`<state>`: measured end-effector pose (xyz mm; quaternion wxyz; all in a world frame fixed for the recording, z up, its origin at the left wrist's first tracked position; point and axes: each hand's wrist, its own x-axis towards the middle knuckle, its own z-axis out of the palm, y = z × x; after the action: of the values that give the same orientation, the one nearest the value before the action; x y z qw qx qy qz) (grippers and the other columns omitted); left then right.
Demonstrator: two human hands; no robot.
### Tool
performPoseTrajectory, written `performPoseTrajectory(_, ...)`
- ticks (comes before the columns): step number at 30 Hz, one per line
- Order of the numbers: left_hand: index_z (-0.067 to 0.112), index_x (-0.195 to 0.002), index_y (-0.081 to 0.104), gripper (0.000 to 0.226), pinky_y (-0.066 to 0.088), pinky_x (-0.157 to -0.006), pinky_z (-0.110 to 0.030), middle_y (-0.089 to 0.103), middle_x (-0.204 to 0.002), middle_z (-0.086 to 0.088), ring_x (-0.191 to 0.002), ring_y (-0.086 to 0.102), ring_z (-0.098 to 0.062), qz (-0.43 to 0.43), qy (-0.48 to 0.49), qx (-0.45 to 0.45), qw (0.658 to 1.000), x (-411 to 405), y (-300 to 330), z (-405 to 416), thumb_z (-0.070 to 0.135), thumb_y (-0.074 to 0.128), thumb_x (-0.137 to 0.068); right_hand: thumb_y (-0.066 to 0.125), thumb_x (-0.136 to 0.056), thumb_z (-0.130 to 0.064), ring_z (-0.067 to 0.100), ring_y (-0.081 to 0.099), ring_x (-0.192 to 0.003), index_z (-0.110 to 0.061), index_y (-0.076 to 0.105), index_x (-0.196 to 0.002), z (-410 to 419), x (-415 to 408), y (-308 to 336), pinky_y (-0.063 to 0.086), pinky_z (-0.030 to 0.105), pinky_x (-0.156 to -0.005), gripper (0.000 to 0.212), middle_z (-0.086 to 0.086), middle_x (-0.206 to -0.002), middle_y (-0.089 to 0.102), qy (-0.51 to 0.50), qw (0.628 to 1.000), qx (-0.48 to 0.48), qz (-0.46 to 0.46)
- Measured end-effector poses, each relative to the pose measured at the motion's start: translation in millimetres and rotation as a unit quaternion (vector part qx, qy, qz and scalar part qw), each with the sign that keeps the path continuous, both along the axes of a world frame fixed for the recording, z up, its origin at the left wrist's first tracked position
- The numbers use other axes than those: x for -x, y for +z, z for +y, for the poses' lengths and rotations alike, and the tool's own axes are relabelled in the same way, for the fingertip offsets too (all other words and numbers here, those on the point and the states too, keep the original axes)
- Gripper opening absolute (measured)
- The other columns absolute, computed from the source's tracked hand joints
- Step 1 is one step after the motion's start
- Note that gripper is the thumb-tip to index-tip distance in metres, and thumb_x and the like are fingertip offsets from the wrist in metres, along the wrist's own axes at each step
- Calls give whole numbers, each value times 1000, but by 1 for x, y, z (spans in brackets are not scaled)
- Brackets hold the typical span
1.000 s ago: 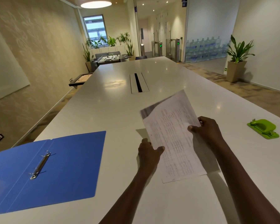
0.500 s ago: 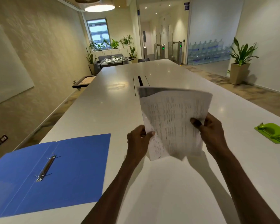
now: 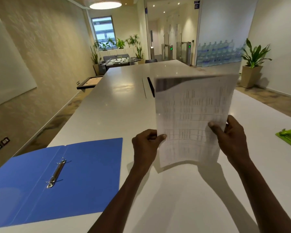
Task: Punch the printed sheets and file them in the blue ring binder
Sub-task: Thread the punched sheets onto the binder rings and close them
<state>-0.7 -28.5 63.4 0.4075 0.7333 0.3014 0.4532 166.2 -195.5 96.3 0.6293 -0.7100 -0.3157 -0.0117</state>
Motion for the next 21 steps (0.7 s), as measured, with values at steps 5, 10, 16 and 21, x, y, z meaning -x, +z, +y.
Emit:
performPoseTrajectory(5,27,-71,73,17,55,-64,-19,70,-64,12,-60,65,-1,2,-7,73,997,31,13,7,27,89,-67,55,-95,-24,-2,54,-72,-4,50,-108,17,37,6,39,20,-53,24,1,-97,59,-20,996,42,-73)
performPoseTrajectory(10,21,-70,75,20,48,-56,-21,66,-58,9,-50,55,-1,15,13,153,988,82,17,42,31,91,-63,63,-90,-28,13,59,-84,-16,48,-121,52,75,11,43,22,-59,37,-4,-106,60,41,996,71,22)
performPoseTrajectory(16,12,-76,77,21,61,-66,-35,75,-76,-13,-68,72,-28,78,24,214,973,168,10,89,28,88,-68,65,-87,-18,10,58,-85,-19,42,-127,108,140,0,42,18,-59,46,-5,-108,59,114,985,121,52)
performPoseTrajectory(21,6,-96,75,13,59,-77,-27,77,-94,-9,-87,75,-20,106,-36,299,948,240,16,124,12,71,-86,63,-88,-16,19,60,-101,-14,39,-130,152,193,-8,49,23,-70,48,4,-124,60,149,978,138,55)
